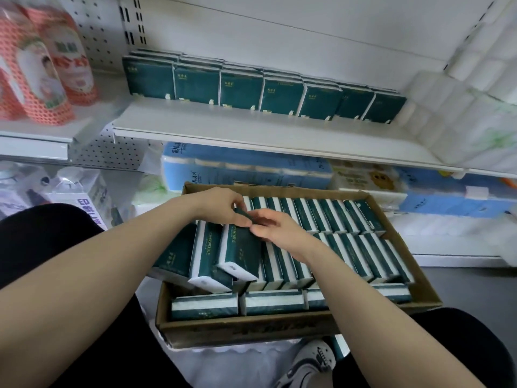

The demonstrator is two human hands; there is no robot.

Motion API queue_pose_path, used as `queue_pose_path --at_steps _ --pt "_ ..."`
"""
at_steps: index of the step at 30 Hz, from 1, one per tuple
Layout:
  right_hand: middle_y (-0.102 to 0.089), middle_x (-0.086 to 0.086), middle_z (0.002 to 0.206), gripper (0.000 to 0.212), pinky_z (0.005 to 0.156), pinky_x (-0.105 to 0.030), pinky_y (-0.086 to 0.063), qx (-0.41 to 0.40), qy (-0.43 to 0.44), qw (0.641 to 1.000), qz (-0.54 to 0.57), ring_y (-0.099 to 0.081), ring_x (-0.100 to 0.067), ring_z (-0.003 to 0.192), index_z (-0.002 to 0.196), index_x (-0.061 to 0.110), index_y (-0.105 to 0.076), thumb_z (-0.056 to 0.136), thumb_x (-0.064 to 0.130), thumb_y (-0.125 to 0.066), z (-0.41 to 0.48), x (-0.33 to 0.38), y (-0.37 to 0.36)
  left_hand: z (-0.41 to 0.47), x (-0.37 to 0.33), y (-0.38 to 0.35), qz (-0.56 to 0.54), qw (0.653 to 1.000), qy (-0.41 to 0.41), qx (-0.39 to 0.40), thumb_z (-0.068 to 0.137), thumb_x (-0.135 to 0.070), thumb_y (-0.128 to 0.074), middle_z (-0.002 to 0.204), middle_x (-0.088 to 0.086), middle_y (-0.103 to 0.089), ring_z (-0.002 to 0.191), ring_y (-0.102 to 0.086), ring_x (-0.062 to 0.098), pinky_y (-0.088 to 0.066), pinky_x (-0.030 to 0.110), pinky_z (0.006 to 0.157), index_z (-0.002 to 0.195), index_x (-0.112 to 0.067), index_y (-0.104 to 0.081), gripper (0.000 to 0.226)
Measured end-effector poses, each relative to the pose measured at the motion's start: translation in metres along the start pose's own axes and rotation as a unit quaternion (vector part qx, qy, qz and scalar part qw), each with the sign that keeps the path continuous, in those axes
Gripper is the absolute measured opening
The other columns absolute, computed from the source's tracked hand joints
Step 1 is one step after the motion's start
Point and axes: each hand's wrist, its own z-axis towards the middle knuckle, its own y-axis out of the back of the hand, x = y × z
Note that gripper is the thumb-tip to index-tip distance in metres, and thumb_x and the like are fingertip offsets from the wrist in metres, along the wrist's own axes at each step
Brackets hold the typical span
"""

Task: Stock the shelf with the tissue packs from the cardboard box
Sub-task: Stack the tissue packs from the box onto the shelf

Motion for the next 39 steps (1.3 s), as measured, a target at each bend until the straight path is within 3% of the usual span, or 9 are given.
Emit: queue_pose_path --at_steps 3,7,9,16,21,25,28,35,39 --pt "-0.062 0.004 0.128 0.038 0.093 -0.025 -0.051 0.009 -0.032 0.998 0.045 -0.059 -0.015 0.118 0.137 0.018 -0.055 0.099 0.013 -0.058 0.003 0.003 0.011 0.004 -0.003 0.0 -0.08 0.996 -0.01 -0.035 0.084 -0.052 -0.067 0.085 -0.009 -0.054 0.075 -0.052 0.005 -0.04 0.022 0.063 0.112 -0.028 -0.06 0.038" --pt "-0.069 0.001 0.123 0.029 0.098 -0.033 -0.051 0.027 -0.043 0.998 0.04 -0.063 -0.016 0.116 0.129 0.019 -0.061 0.101 0.016 -0.055 0.003 0.004 0.029 0.012 -0.006 -0.006 -0.133 0.989 -0.021 -0.065 0.084 -0.051 -0.067 0.113 -0.004 -0.059 0.105 -0.056 0.01 -0.046 0.029 0.089 0.119 -0.028 -0.058 0.043" --pt "-0.07 -0.003 0.122 0.027 0.094 -0.031 -0.052 0.026 -0.04 0.997 0.061 -0.065 -0.018 0.114 0.126 0.015 -0.063 0.101 0.012 -0.053 0.003 0.004 0.036 0.015 -0.008 -0.01 -0.175 0.982 -0.019 -0.076 0.085 -0.049 -0.067 0.118 -0.004 -0.058 0.112 -0.054 0.011 -0.045 0.027 0.09 0.126 -0.025 -0.054 0.049" --pt "-0.069 -0.008 0.11 0.02 0.089 -0.032 -0.056 -0.076 -0.029 0.974 0.209 -0.066 -0.018 0.099 0.118 0.003 -0.06 0.102 0.006 -0.048 0.006 0.006 0.066 0.024 -0.009 -0.008 -0.286 0.956 0.011 -0.062 0.082 -0.047 -0.072 0.123 -0.005 -0.056 0.104 -0.062 0.014 -0.053 0.034 0.093 0.144 -0.017 -0.031 0.08" --pt "-0.066 -0.012 0.122 0.03 0.088 -0.035 -0.057 -0.126 -0.02 0.958 0.257 -0.064 -0.024 0.112 0.131 0.006 -0.054 0.102 0.001 -0.044 0.006 0.013 0.086 0.038 -0.017 -0.003 -0.425 0.901 0.03 -0.085 0.082 -0.019 -0.077 0.115 0.01 -0.064 0.097 -0.068 0.021 -0.058 0.036 0.085 0.132 -0.007 -0.042 0.063" --pt "-0.064 -0.008 0.122 0.032 0.091 -0.037 -0.055 -0.184 0.017 0.966 0.18 -0.064 -0.022 0.112 0.128 0.021 -0.055 0.1 0.006 -0.051 0.007 0.017 0.104 0.052 -0.035 0.007 -0.448 0.884 0.032 -0.127 0.082 -0.017 -0.076 0.115 0.011 -0.064 0.094 -0.069 0.022 -0.059 0.032 0.079 0.127 -0.009 -0.041 0.058" --pt "-0.066 -0.004 0.119 0.027 0.096 -0.043 -0.052 -0.237 0.031 0.964 0.112 -0.064 -0.021 0.108 0.122 0.024 -0.058 0.097 0.014 -0.058 0.005 0.021 0.122 0.065 -0.048 0.014 -0.443 0.878 0.042 -0.176 0.08 -0.027 -0.078 0.114 0.006 -0.064 0.094 -0.069 0.023 -0.057 0.042 0.085 0.121 -0.016 -0.044 0.054" --pt "-0.066 -0.002 0.115 0.027 0.075 -0.03 -0.049 -0.318 0.065 0.941 0.095 -0.062 -0.019 0.101 0.123 0.021 -0.058 0.097 0.016 -0.061 0.001 0.036 0.169 0.1 -0.091 0.034 -0.408 0.878 -0.021 -0.249 0.083 -0.024 -0.076 0.108 0.004 -0.063 0.097 -0.064 0.019 -0.055 0.041 0.09 0.109 -0.016 -0.052 0.036" --pt "-0.068 -0.003 0.115 0.028 0.076 -0.029 -0.052 -0.338 0.078 0.933 0.099 -0.065 -0.018 0.099 0.124 0.019 -0.057 0.096 0.014 -0.061 0.004 0.045 0.2 0.126 -0.115 0.044 -0.403 0.871 -0.042 -0.277 0.085 -0.024 -0.073 0.11 0.001 -0.06 0.095 -0.061 0.017 -0.05 0.029 0.077 0.11 -0.02 -0.054 0.032"
